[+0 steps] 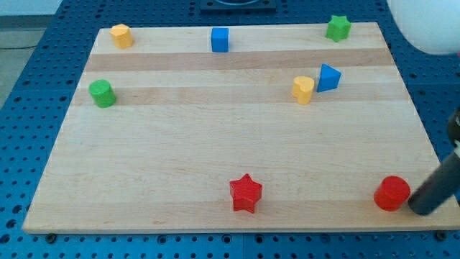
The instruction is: Keep red circle on bottom left corner of the board
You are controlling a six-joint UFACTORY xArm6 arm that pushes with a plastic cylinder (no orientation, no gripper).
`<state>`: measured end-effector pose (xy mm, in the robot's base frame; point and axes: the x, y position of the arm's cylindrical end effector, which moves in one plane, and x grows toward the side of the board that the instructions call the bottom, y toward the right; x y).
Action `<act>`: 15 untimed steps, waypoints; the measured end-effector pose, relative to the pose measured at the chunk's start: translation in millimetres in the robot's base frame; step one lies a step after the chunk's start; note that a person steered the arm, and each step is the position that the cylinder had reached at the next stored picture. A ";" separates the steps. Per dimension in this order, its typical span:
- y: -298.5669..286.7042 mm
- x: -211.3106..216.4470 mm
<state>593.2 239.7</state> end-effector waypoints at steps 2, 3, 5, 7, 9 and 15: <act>-46.2 -29.6; -23.3 -20.5; -32.8 24.0; -84.6 -16.9; -127.3 -77.8; -301.3 -61.8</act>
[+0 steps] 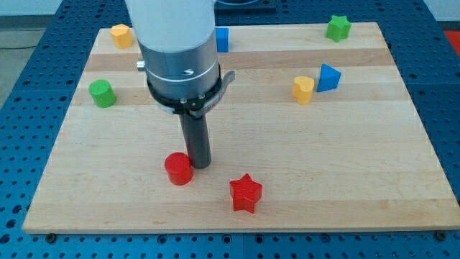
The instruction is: Keep red circle on bottom left corner of the board
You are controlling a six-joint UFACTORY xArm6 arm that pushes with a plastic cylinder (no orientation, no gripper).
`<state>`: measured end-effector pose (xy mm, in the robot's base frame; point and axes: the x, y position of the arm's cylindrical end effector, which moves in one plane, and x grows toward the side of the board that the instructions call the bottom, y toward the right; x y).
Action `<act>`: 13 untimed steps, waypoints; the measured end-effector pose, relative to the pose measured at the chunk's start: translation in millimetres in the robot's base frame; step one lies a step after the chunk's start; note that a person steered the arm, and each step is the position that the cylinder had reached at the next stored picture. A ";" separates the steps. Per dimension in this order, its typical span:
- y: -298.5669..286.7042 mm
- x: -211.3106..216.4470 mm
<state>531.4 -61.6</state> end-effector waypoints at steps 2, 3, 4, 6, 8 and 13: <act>-49.1 14.9; -76.1 26.3; -100.5 30.7; -81.7 43.0; -106.2 80.0; -89.8 17.8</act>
